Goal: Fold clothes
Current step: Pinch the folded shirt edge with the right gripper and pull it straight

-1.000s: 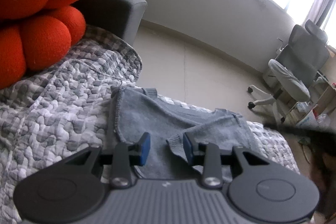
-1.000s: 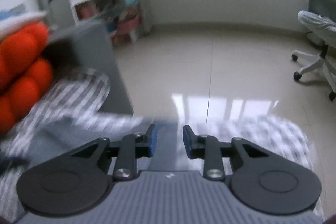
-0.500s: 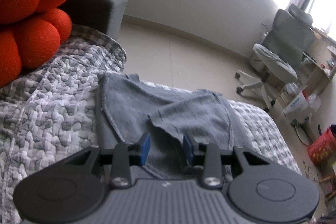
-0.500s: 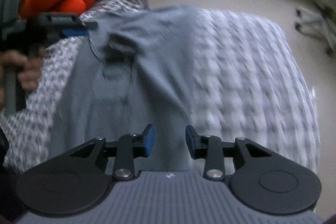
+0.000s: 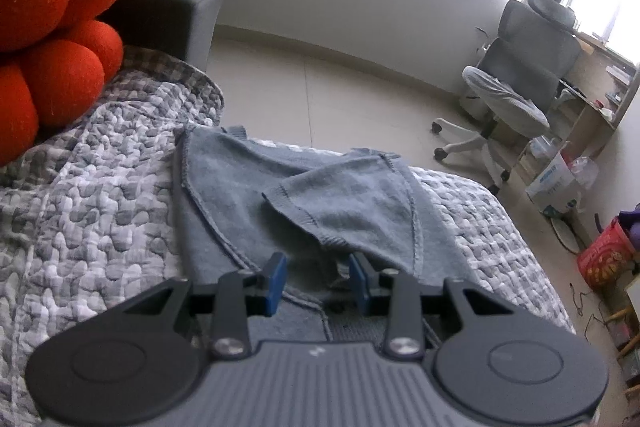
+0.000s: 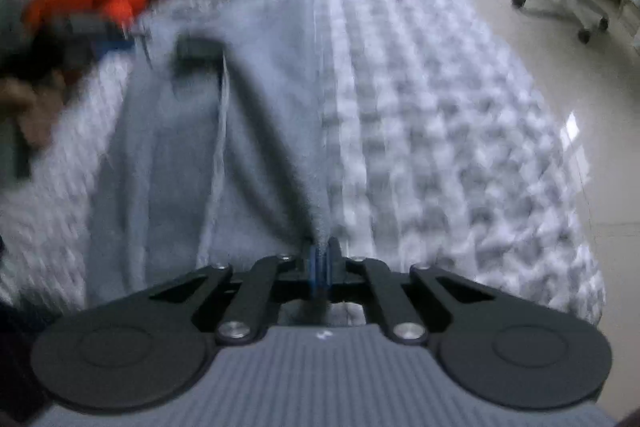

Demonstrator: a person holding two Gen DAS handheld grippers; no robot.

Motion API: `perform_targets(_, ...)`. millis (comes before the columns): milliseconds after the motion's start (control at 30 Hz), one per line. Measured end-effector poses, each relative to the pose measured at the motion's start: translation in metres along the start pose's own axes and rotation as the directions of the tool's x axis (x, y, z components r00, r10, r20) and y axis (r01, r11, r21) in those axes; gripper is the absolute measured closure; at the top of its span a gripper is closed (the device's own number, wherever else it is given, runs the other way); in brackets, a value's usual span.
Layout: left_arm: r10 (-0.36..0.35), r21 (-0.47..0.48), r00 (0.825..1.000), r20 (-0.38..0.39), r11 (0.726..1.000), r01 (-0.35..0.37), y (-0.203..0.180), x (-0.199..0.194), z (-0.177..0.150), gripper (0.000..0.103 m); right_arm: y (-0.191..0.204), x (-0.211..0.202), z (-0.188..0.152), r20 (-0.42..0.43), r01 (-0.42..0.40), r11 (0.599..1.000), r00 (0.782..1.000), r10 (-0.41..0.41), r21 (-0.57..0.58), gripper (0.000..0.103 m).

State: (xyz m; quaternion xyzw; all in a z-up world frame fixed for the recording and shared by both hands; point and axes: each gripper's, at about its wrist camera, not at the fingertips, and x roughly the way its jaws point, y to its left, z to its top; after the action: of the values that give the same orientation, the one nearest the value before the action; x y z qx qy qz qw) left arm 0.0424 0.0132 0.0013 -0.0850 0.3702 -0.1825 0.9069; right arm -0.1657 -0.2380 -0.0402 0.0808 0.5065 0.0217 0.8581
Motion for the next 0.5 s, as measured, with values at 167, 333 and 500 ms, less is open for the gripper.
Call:
perform_targets(167, 0.002, -0.005, 1.000, -0.010, 1.000, -0.002, 0.007, -0.004, -0.001, 0.067, 0.006, -0.002, 0.006, 0.013, 0.021, 1.000, 1.000, -0.021, -0.019, 0.084)
perform_targets(333, 0.001, -0.027, 1.000, -0.008, 1.000, -0.001, 0.014, -0.007, 0.001, 0.066, 0.034, -0.024, 0.004, 0.140, 0.081, 0.986, 0.988, -0.061, -0.147, 0.069)
perform_targets(500, 0.000, -0.020, 1.000, -0.020, 1.000, 0.000, 0.011, -0.006, 0.000, 0.066, 0.068, -0.005, -0.012, 0.080, 0.005, 0.956, 0.997, 0.020, -0.294, 0.075)
